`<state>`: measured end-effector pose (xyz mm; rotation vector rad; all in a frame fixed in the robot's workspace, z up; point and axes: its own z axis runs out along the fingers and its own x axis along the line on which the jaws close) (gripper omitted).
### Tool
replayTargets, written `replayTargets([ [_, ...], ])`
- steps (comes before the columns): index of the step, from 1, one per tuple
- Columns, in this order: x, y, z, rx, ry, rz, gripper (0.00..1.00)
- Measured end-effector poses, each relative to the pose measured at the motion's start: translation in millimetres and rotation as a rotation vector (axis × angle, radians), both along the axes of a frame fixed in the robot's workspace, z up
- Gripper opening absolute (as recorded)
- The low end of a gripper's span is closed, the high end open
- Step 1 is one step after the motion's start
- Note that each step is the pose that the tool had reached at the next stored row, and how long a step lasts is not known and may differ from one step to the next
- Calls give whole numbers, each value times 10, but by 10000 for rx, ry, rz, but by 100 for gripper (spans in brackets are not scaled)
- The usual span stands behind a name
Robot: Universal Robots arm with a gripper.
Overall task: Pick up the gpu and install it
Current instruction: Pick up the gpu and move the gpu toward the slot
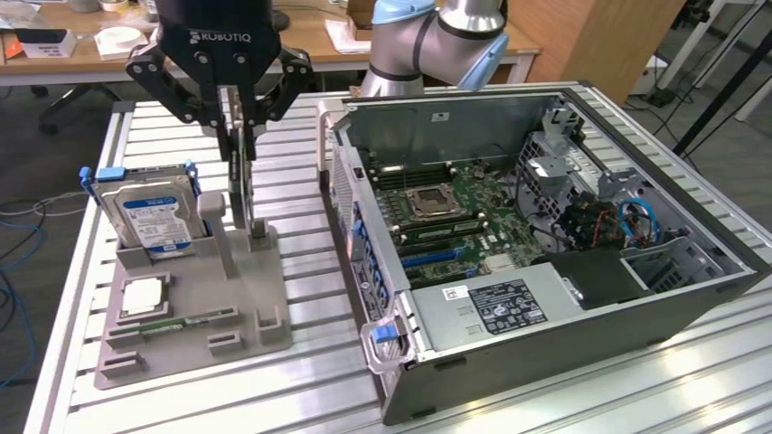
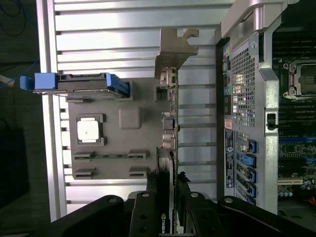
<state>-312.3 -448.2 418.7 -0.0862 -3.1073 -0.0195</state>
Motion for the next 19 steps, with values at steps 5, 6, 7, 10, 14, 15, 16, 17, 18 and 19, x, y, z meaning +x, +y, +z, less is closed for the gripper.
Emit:
replayTargets([
  [5,24,2,0,0,0,0,26],
  [6,28,5,0,0,1,-1,26],
  [7,31,7,0,1,0,-3,26],
  [10,35,17,0,1,0,1,26],
  [14,38,37,0,1,0,-2,26],
  [15,39,42,0,1,0,-1,26],
  [16,40,45,0,0,0,0,26],
  [17,41,49,0,0,0,1,26],
  [18,41,53,0,1,0,0,26],
  [19,43,57,0,0,0,0,26],
])
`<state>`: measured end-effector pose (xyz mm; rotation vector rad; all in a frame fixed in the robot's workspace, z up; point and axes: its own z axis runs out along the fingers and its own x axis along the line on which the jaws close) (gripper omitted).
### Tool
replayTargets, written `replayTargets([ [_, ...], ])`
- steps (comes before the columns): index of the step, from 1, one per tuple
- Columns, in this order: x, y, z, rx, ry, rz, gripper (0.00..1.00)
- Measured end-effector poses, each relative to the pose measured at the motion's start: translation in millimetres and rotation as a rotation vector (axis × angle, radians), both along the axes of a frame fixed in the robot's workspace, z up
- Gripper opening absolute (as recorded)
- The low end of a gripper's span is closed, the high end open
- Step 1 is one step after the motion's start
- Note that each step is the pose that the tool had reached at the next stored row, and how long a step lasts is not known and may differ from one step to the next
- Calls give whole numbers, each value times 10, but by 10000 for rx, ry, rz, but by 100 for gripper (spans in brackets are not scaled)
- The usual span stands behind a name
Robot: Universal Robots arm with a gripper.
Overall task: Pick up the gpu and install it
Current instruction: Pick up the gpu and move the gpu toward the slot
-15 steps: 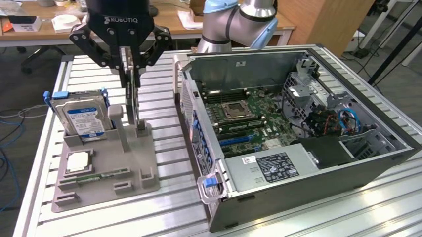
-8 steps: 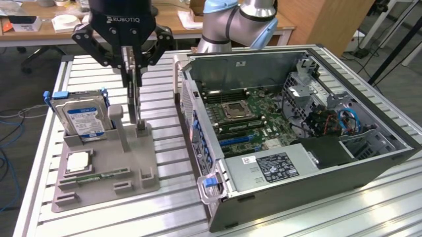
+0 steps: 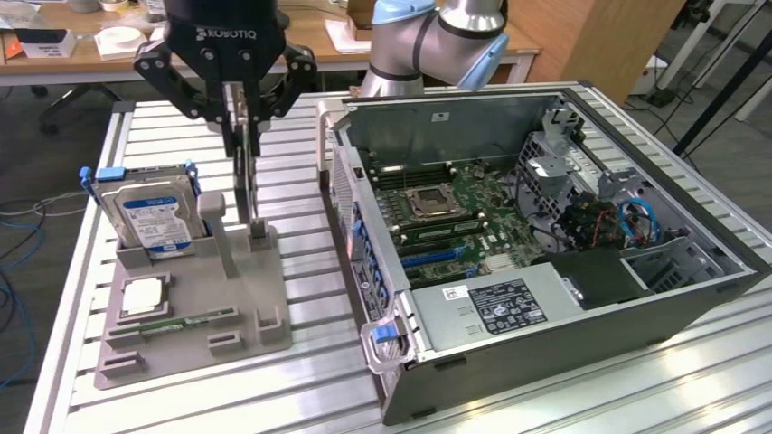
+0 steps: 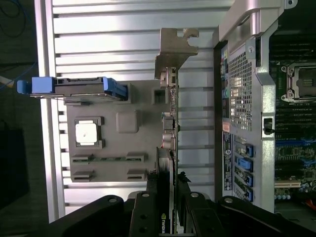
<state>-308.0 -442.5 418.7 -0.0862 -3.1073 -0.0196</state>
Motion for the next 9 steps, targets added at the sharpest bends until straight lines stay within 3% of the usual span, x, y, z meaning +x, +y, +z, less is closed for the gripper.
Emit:
replayTargets([
  [9,23,28,0,0,0,-1,26],
])
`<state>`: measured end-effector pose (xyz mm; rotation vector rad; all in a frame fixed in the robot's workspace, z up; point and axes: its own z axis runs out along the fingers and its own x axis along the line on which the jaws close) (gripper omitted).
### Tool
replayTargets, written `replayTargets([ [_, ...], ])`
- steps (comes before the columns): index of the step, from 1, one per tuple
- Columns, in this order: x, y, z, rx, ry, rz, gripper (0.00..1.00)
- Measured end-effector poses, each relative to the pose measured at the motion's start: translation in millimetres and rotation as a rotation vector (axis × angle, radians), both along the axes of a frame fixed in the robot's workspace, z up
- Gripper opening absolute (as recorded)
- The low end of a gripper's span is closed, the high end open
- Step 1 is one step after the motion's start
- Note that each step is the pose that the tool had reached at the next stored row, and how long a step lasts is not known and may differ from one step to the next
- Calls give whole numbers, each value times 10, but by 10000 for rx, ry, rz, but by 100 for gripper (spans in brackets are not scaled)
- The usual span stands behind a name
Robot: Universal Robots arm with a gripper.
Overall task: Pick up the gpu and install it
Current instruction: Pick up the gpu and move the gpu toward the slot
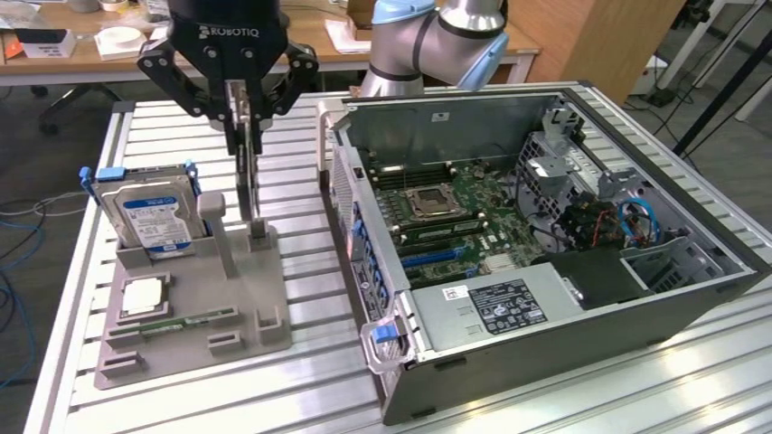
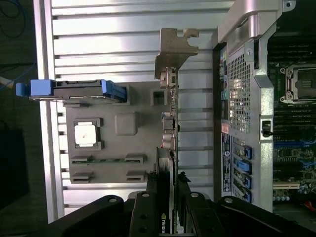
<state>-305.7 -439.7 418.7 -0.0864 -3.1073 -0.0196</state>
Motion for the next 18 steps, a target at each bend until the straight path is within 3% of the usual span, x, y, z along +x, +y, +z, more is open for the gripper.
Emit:
replayTargets([
  [18,78,22,-1,1,-1,1,26],
])
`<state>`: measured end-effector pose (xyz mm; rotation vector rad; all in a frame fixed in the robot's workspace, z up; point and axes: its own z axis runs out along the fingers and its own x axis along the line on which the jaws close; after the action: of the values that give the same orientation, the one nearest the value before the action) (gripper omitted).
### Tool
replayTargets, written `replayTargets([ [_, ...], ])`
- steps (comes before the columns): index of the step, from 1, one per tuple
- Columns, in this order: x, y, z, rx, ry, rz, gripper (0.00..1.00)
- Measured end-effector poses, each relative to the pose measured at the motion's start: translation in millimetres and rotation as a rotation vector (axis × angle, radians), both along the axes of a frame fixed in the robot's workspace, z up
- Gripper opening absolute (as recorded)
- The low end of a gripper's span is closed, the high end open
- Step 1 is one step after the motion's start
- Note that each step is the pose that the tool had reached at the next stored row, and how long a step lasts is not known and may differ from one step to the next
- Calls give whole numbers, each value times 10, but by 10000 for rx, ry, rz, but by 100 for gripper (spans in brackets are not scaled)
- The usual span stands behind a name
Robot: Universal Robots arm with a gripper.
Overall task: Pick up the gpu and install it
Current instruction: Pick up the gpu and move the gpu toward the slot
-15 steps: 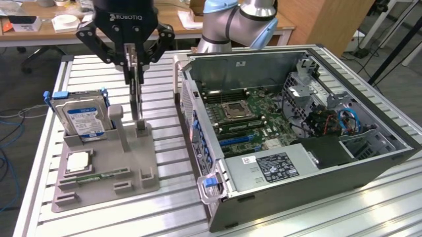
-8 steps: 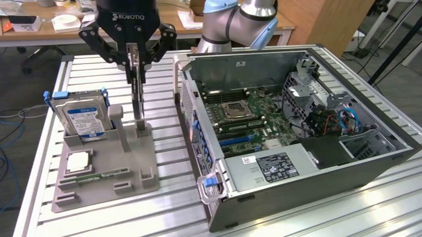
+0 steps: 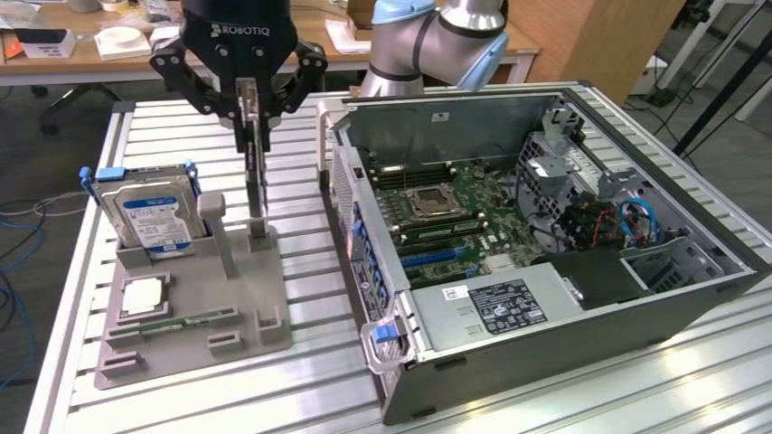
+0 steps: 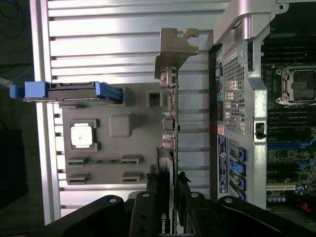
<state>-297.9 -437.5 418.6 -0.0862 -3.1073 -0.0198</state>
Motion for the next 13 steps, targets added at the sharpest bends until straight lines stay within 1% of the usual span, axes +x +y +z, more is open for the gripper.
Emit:
replayTargets([
  [13,55,13,1,-1,1,4,26],
])
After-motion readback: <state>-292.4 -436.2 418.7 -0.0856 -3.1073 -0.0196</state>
